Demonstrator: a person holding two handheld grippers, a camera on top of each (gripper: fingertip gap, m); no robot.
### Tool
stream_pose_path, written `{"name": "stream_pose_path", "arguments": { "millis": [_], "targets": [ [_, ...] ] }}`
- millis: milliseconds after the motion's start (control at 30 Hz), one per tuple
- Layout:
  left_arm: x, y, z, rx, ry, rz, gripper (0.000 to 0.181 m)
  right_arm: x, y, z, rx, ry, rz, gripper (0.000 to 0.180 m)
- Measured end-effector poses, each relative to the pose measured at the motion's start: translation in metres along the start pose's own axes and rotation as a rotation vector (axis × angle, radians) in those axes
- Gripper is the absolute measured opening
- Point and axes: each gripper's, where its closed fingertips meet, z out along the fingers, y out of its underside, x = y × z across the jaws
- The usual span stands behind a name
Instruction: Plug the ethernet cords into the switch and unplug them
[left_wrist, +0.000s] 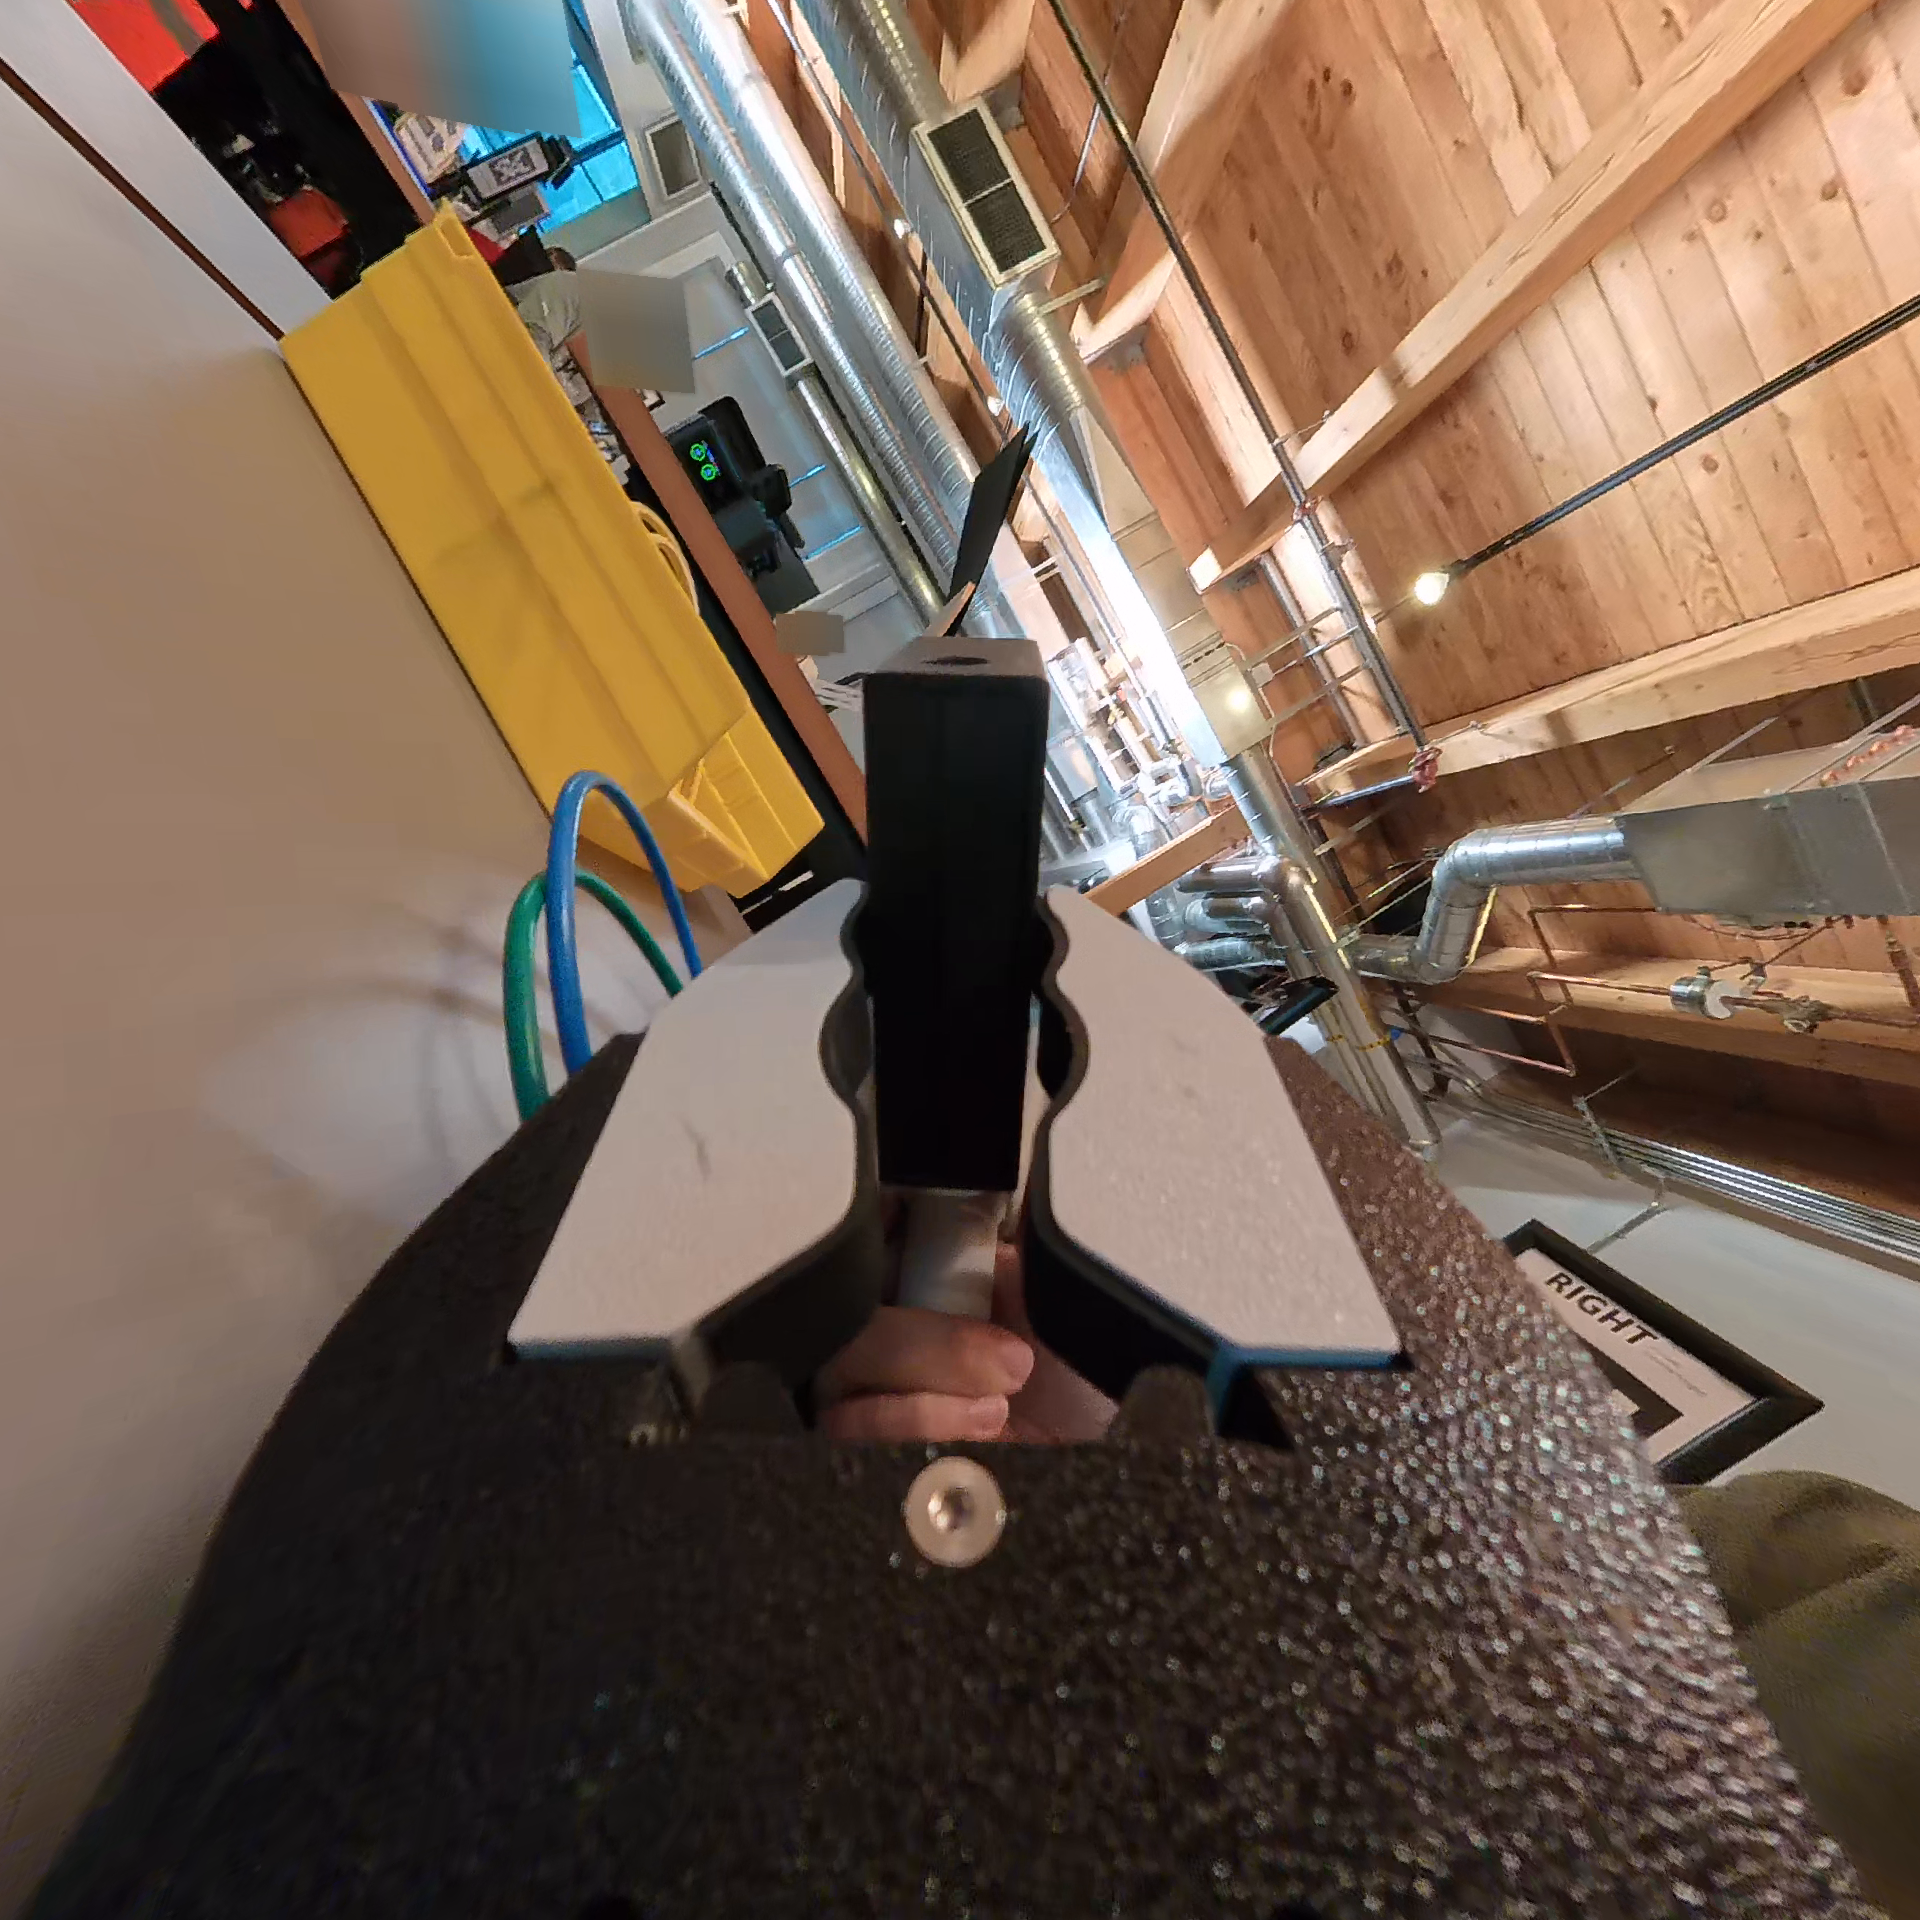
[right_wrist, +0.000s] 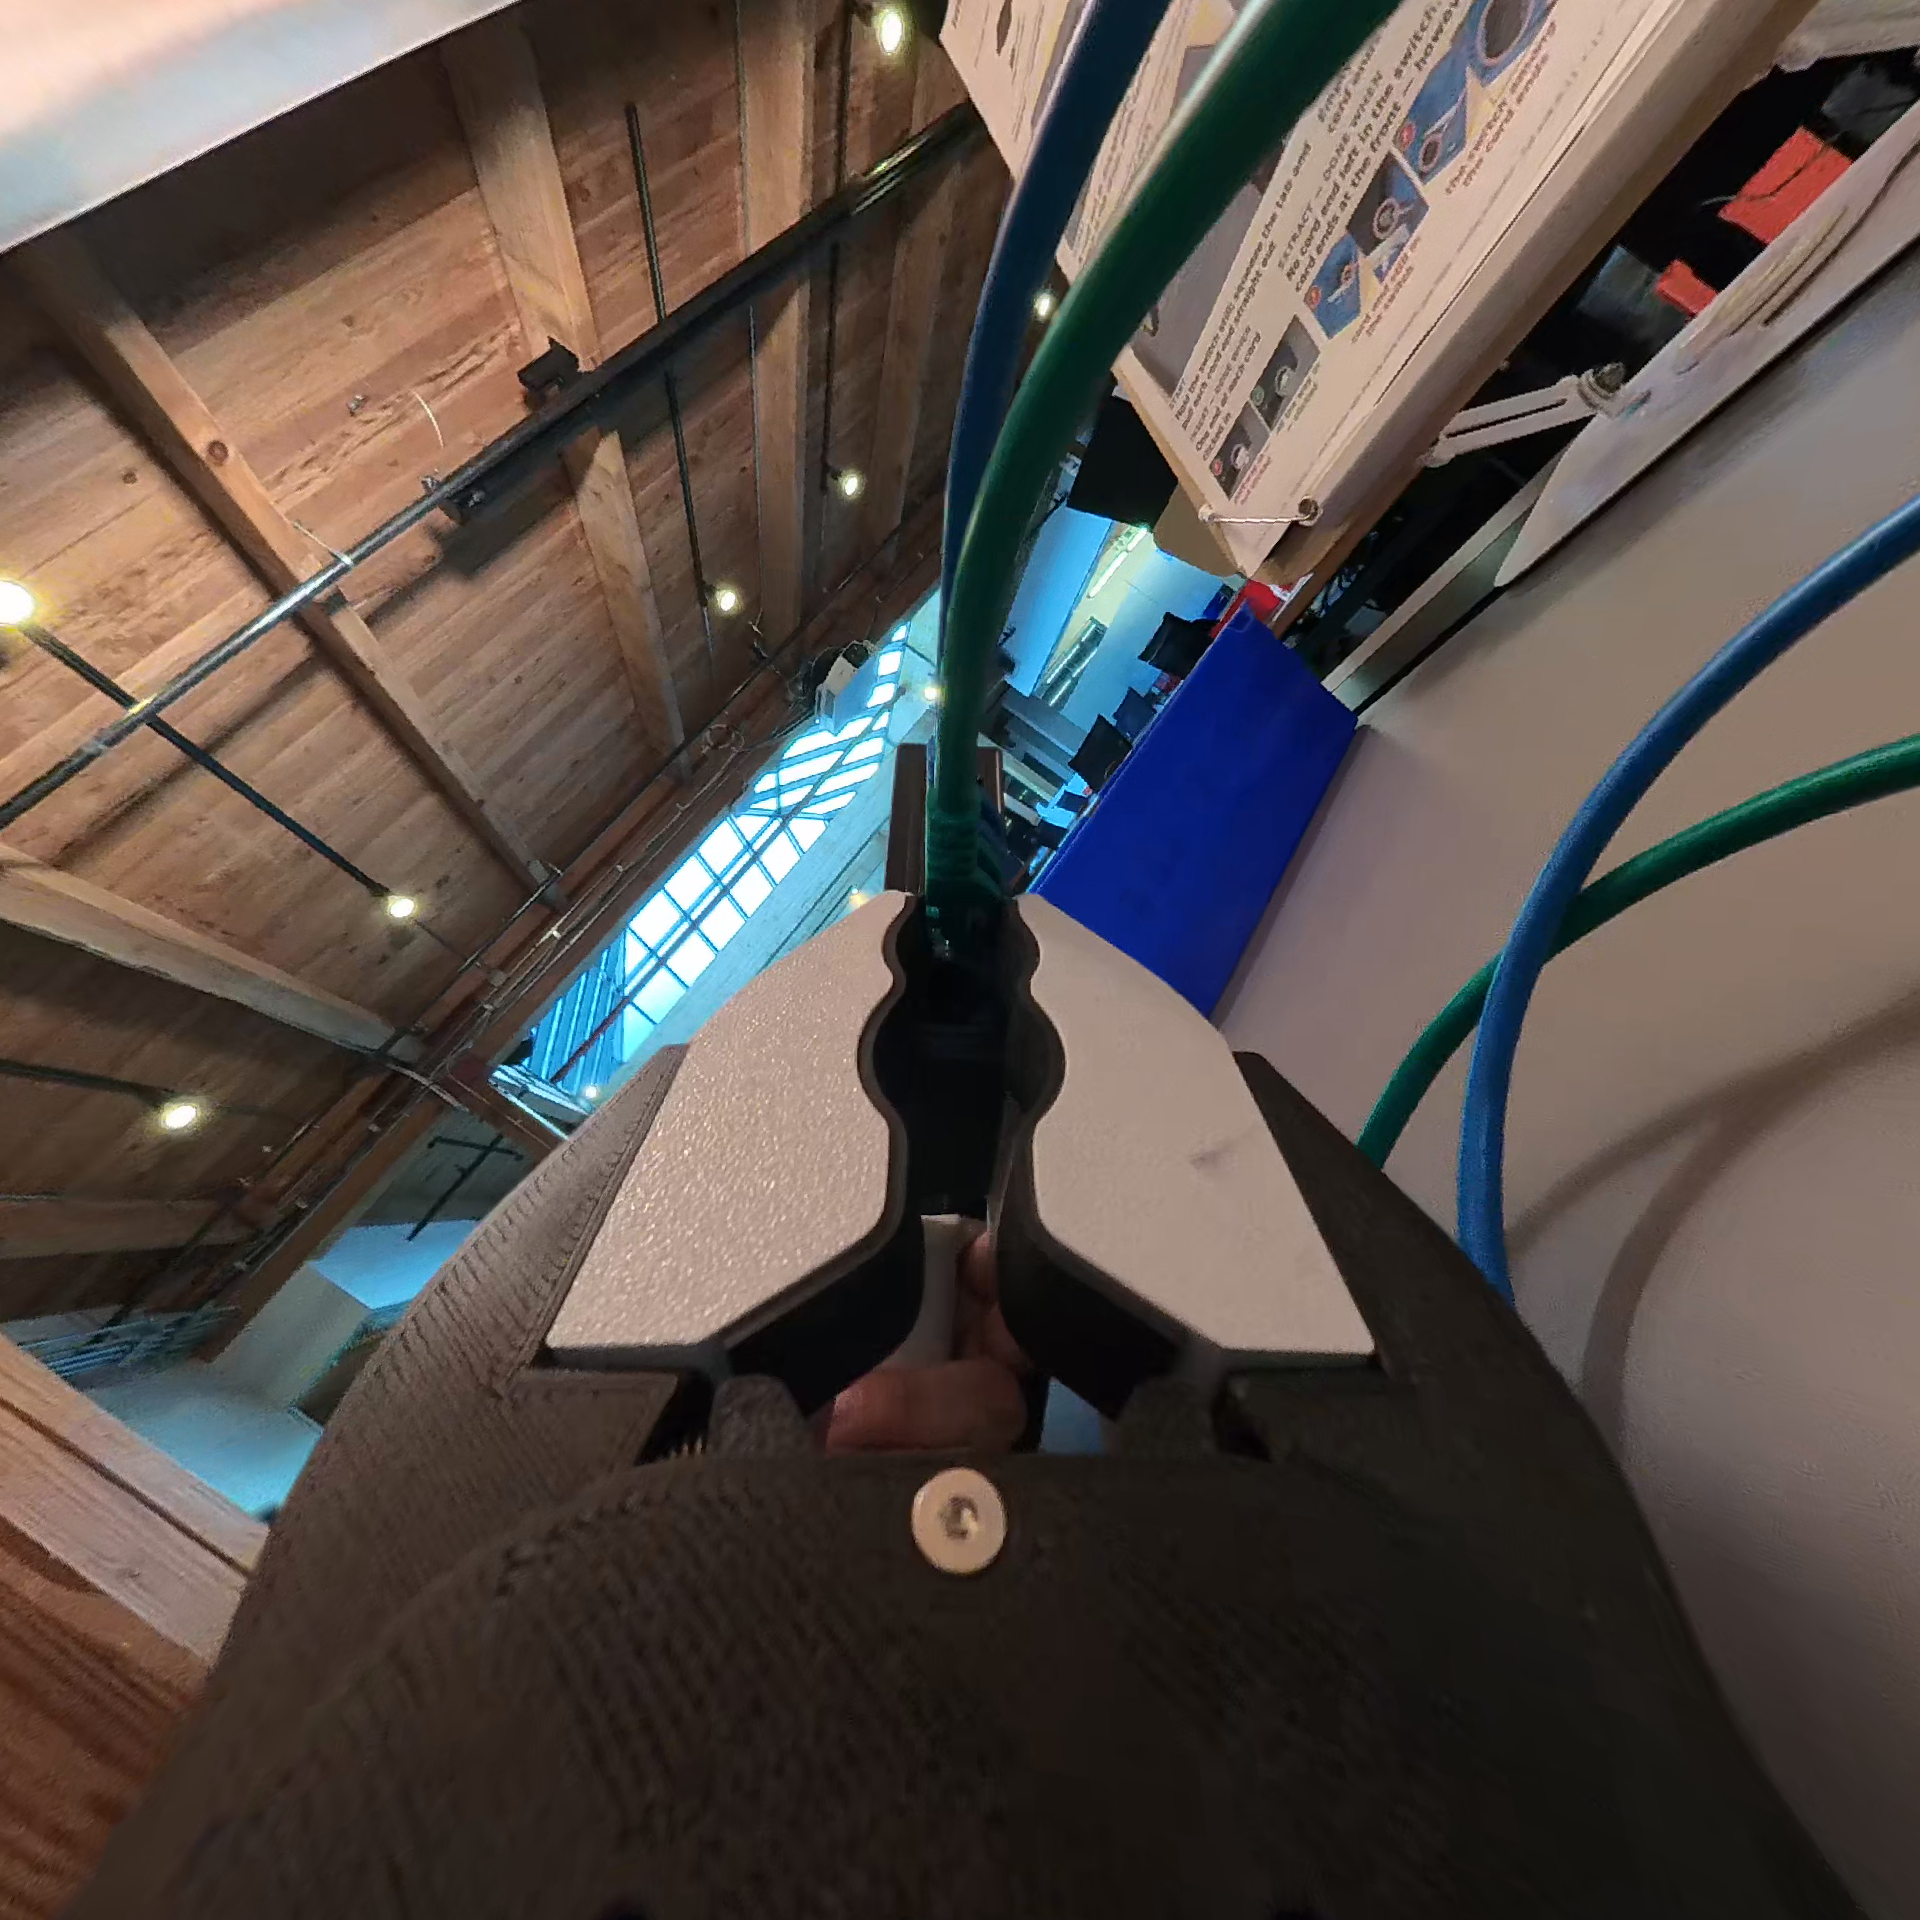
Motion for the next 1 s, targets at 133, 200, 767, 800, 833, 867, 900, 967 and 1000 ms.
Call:
{"name": "stream_pose_path", "arguments": {
  "millis": [133,200,767,800,833,867,900,967,1000],
  "targets": [
    [0.0017,0.0010,0.0006,0.015,0.010,0.015,0.027,0.0002,-0.0006,-0.0005,0.004,-0.007,0.015,0.014],
    [0.0042,0.0018,-0.0006,0.012,0.018,0.031,0.027,-0.0031,0.0007,-0.0008,-0.006,-0.023,0.013,0.013],
    [0.0074,0.0008,-0.0014,0.018,-0.017,0.067,0.027,-0.0062,0.0000,0.0045,-0.160,-0.095,-0.061,0.014],
    [0.0066,0.0015,-0.0013,0.007,-0.023,0.075,0.027,-0.0047,0.0001,0.0042,-0.173,-0.084,-0.085,0.015],
    [0.0062,0.0017,-0.0012,0.001,-0.027,0.085,0.026,-0.0039,0.0003,0.0040,-0.179,-0.076,-0.111,0.015],
    [0.0067,0.0021,-0.0009,-0.001,-0.021,0.089,0.027,-0.0052,-0.0003,0.0039,-0.182,-0.086,-0.113,0.015],
    [0.0070,0.0023,-0.0007,0.001,-0.018,0.086,0.027,-0.0049,-0.0006,0.0038,-0.186,-0.079,-0.126,0.014],
    [0.0083,0.0025,-0.0005,0.009,0.004,0.039,0.027,-0.0067,-0.0012,0.0041,-0.199,-0.074,-0.171,0.014],
    [0.0085,0.0024,-0.0006,0.017,0.016,0.007,0.027,-0.0073,-0.0010,0.0046,-0.211,-0.069,-0.179,0.014]
  ]
}}
